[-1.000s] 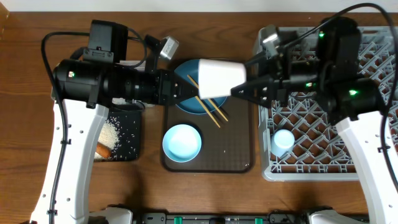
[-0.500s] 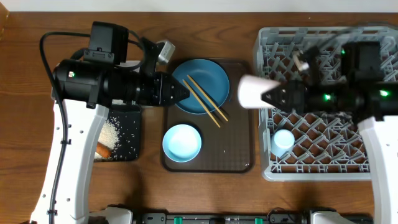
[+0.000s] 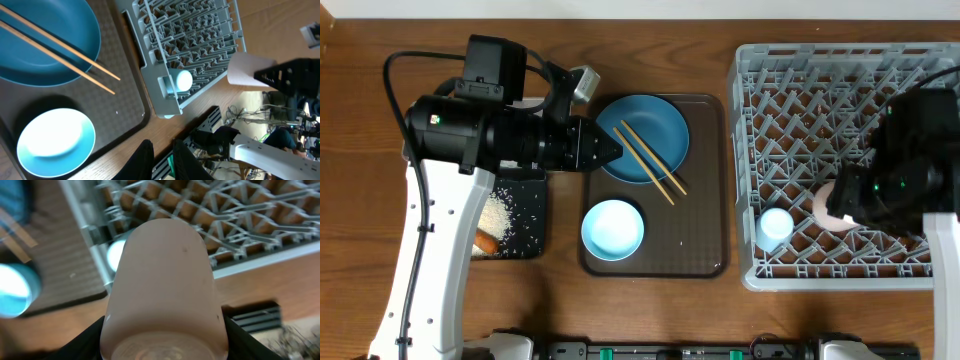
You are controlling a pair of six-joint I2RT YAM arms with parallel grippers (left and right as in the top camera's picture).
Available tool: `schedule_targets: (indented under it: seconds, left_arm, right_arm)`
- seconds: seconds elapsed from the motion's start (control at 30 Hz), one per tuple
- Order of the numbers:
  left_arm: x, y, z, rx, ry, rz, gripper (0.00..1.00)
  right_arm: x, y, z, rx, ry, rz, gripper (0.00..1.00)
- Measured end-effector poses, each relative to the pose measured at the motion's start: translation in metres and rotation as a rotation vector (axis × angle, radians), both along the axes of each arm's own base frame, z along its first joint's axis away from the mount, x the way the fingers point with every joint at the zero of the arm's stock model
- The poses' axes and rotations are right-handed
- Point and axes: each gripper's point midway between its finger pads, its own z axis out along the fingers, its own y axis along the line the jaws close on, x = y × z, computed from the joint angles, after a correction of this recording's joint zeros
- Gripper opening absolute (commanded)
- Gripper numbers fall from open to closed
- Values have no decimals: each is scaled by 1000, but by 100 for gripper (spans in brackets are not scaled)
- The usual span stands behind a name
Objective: Sort waste into correct bins and load items into the dishwasher rack
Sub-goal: 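Lower the pink cup into the rack and release it with the right gripper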
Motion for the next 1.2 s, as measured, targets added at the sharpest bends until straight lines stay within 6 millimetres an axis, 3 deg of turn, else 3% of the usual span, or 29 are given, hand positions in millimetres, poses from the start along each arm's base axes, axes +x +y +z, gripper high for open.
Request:
schedule_targets:
  seconds: [0.27, 0.63, 0.87, 1.2]
  left_arm:
    - [-7, 1, -3, 7, 38, 0, 17]
    - [-7, 2, -3, 10, 38, 2, 17]
    - [-7, 2, -3, 10, 38, 2, 17]
    - [-7, 2, -3, 10, 38, 2, 17]
  right_arm:
    - [6, -15, -22, -82, 123, -44, 34]
    - [5, -25, -71, -96, 214, -80, 34]
    - [9, -37, -82, -98, 203, -117, 34]
    - [16, -38, -100, -105, 185, -108, 34]
